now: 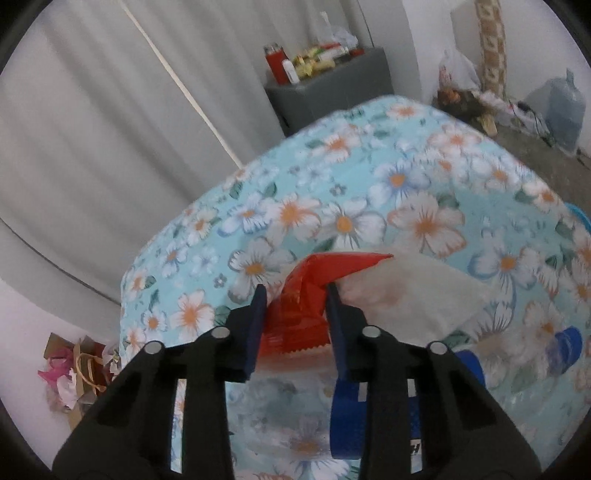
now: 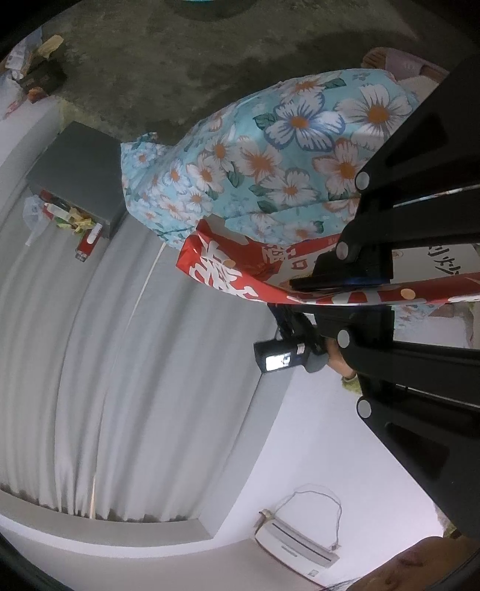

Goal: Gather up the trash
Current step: 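Grasp the blue Pepsi cup and red lid with the left gripper and lift, then carry the food box and Pepsi cup over the blue wastebasket and open both grippers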

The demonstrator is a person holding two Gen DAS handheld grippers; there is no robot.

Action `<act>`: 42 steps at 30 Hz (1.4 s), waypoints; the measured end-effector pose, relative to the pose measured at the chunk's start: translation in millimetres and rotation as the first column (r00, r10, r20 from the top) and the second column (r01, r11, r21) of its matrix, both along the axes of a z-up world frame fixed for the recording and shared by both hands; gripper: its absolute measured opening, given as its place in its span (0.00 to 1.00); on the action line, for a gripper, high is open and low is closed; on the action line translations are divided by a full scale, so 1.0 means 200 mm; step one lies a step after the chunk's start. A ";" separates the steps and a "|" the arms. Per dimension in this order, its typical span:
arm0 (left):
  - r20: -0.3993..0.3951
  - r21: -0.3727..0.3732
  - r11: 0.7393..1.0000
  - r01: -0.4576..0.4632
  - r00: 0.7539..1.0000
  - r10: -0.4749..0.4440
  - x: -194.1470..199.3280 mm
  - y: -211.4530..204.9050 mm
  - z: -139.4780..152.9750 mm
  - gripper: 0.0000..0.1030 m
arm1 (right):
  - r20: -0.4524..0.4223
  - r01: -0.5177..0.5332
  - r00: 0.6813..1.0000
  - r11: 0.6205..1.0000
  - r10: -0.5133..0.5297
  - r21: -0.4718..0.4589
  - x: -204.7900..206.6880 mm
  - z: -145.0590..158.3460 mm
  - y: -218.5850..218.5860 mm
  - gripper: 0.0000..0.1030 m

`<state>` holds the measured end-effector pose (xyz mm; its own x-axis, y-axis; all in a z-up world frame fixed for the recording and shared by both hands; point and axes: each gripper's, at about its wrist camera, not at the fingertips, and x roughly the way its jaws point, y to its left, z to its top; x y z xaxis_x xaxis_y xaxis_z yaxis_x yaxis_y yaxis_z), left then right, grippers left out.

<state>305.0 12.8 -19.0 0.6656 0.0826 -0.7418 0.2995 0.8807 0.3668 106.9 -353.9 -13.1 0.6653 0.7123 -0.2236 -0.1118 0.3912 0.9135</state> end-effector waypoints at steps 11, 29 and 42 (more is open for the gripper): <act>0.215 -0.152 0.982 0.112 0.974 -0.078 -0.25 -0.15 0.43 0.25 | 0.079 0.272 0.961 0.956 -0.265 -0.105 -0.26 0.19 -0.36 0.07; 0.064 -0.447 0.807 0.386 0.913 -0.402 -0.43 -0.98 0.39 0.25 | -0.141 0.691 0.691 0.705 -0.709 -0.161 -0.58 -0.32 -1.07 0.07; -0.047 -0.414 0.806 0.423 0.874 -0.483 -0.37 -1.31 0.17 0.26 | -0.448 0.734 0.596 0.679 -0.666 -0.033 -0.15 -1.32 -1.44 0.33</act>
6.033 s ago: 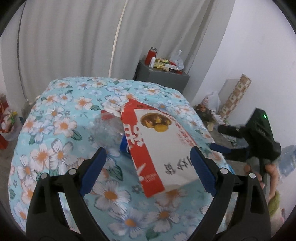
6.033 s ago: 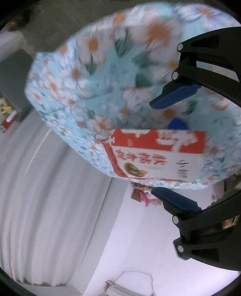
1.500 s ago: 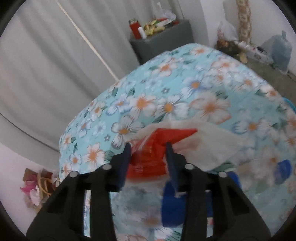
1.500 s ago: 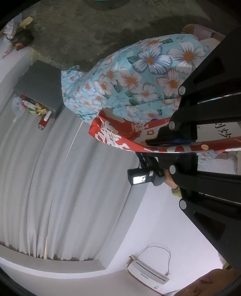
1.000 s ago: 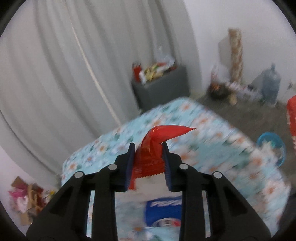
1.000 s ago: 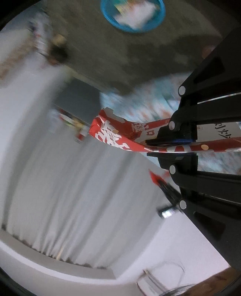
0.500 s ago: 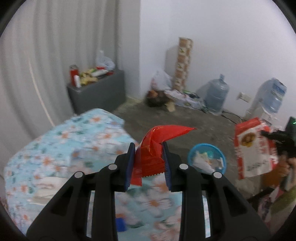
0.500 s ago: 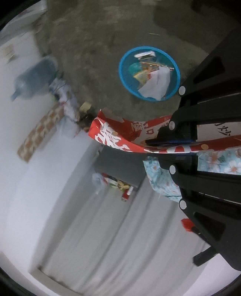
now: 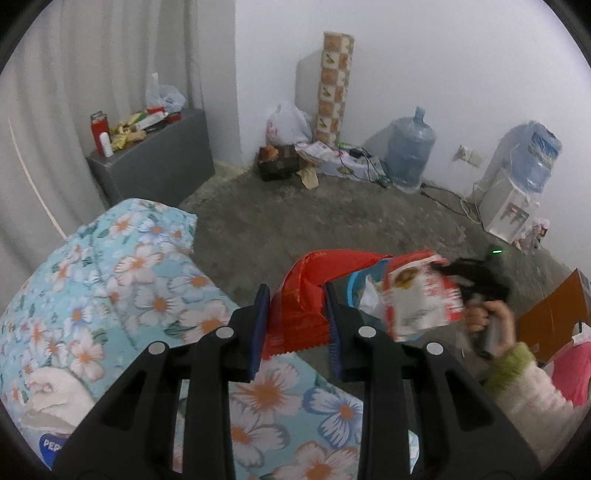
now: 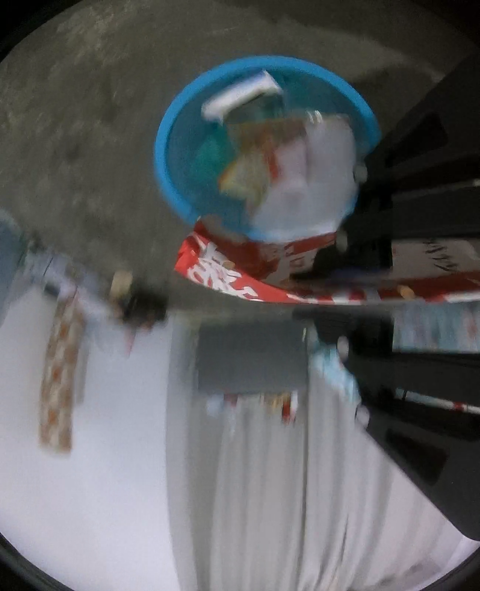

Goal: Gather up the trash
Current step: 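Carry the food box and Pepsi cup over the blue wastebasket and open both grippers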

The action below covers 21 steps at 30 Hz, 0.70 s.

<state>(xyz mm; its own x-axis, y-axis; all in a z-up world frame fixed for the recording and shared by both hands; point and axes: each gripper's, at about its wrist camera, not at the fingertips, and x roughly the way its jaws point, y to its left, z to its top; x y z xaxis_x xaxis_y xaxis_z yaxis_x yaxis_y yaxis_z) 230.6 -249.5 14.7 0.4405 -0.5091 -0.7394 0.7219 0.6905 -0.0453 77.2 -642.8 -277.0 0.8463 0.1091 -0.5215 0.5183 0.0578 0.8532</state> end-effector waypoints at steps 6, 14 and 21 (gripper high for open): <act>-0.094 -0.002 0.999 0.054 0.994 -0.054 0.01 -0.18 -0.09 0.26 | -0.307 -0.028 0.951 0.999 0.023 -0.014 -0.04 -0.24 -0.01 0.42; -0.279 0.003 0.985 0.171 0.946 -0.163 0.00 -0.63 -0.31 0.26 | -0.334 -0.018 0.941 0.977 -0.056 -0.214 -0.13 -0.07 -0.06 0.52; -0.389 0.110 0.955 0.274 0.897 -0.212 -0.05 -1.13 -0.66 0.29 | -0.253 0.067 0.960 0.973 -0.123 -0.219 -0.26 -0.03 -0.07 0.52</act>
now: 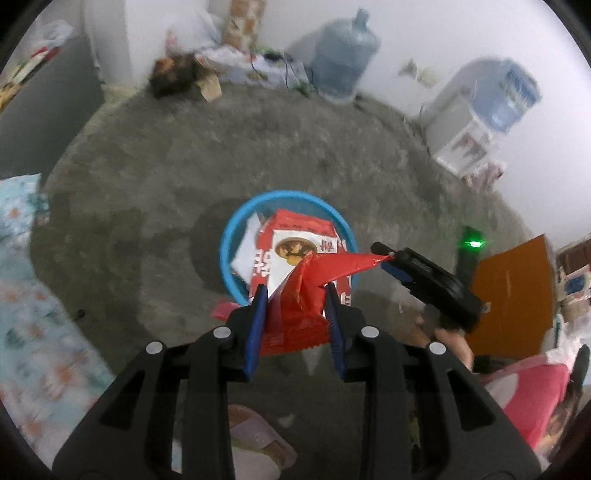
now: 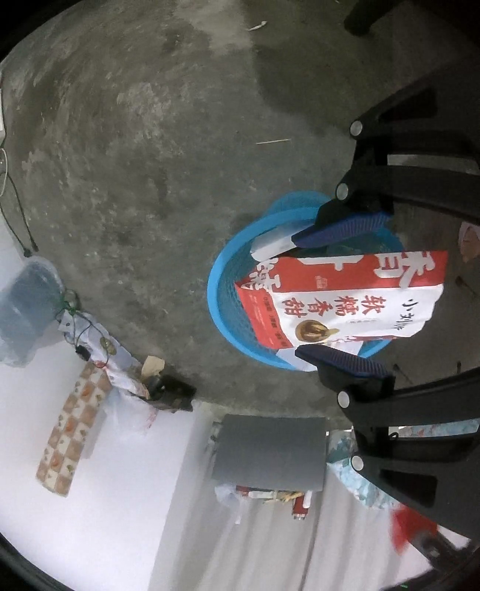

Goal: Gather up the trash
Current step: 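Carry the food box and Pepsi cup over the blue wastebasket and open both grippers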

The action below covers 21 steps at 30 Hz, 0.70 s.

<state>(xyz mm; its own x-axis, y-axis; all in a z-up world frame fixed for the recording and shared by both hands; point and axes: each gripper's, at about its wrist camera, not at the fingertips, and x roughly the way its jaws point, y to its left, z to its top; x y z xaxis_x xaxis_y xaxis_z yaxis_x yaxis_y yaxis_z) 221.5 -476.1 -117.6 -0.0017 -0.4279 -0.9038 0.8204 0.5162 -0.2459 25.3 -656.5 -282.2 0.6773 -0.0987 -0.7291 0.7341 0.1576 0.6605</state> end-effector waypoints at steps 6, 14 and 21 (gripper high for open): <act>-0.052 0.089 0.995 0.045 0.998 -0.041 -0.04 -0.26 -0.32 0.51 | -0.007 -0.024 1.000 1.000 0.024 0.019 -0.03 -0.04 0.05 0.52; -0.045 0.038 0.996 -0.081 0.996 0.082 0.09 -0.16 -0.24 0.57 | -0.013 -0.109 0.994 0.991 0.108 -0.074 0.05 0.05 0.12 0.52; 0.030 -0.007 0.998 -0.065 0.997 0.065 0.08 0.07 0.08 0.57 | -0.191 -0.386 0.915 0.910 0.357 -0.150 0.47 0.10 0.27 0.39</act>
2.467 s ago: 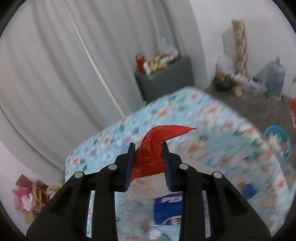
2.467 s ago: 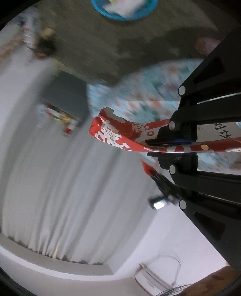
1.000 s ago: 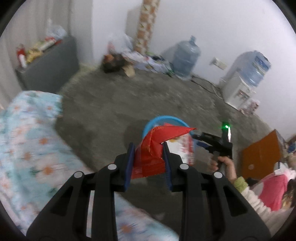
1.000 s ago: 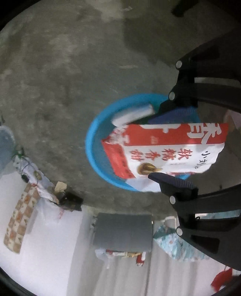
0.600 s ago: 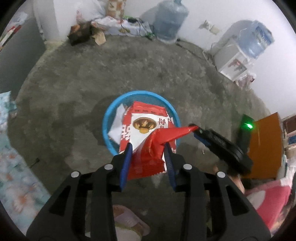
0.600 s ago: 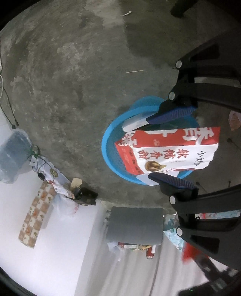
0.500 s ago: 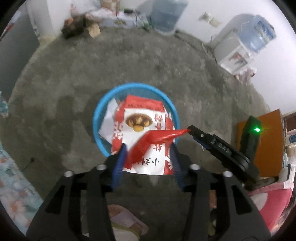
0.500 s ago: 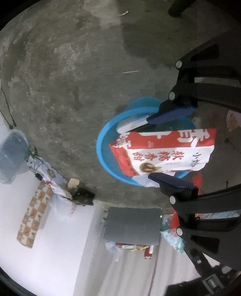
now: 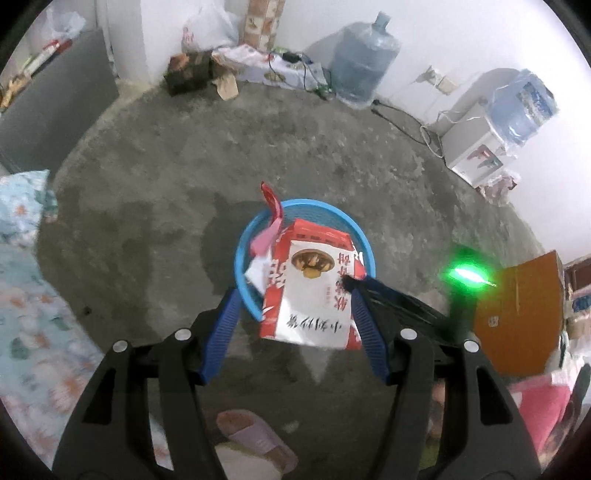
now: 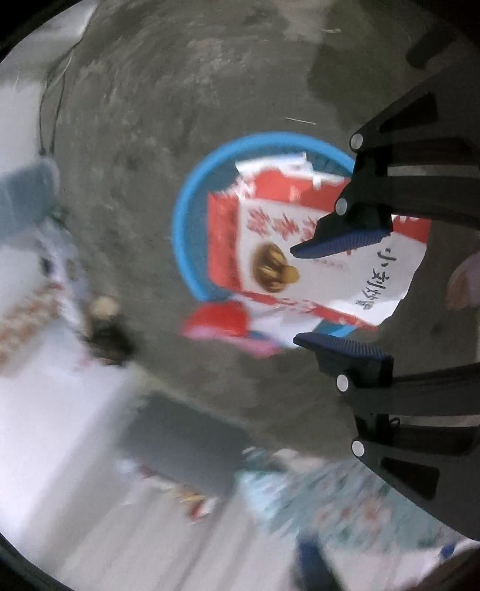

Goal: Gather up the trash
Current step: 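Carry the food box and Pepsi cup over the blue wastebasket and open both grippers, then move both open tools back toward the bed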

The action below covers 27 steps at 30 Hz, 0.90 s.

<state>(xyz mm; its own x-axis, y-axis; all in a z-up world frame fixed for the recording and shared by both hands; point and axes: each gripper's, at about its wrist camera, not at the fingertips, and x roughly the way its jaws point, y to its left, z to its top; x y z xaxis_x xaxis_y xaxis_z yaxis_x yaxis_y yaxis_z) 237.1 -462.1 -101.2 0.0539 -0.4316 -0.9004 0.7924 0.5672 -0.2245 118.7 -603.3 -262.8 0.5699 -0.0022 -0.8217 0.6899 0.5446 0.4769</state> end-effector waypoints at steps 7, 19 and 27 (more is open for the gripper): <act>0.074 -0.043 0.999 -0.021 0.997 0.024 -0.03 0.50 0.31 0.63 | -0.381 -0.057 0.919 0.991 0.100 0.122 0.30 -0.55 -0.08 0.26; 0.137 -0.067 0.974 -0.216 0.965 0.223 -0.05 1.17 0.45 0.63 | -0.528 -0.059 0.835 0.979 0.155 0.194 0.45 -0.87 -0.12 0.23; 0.179 -0.129 0.969 -0.213 0.956 0.234 -0.10 1.29 0.55 0.64 | -0.317 0.010 0.947 0.977 0.059 0.211 0.20 -0.63 -0.20 0.37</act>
<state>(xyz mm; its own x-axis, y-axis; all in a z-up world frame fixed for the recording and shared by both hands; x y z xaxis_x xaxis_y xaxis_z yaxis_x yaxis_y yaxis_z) 217.1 -203.2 8.8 0.3269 -0.4824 -0.8126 0.6824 0.7154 -0.1501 158.9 -642.8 -388.1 0.2745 0.1985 -0.9409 0.8120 0.4762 0.3374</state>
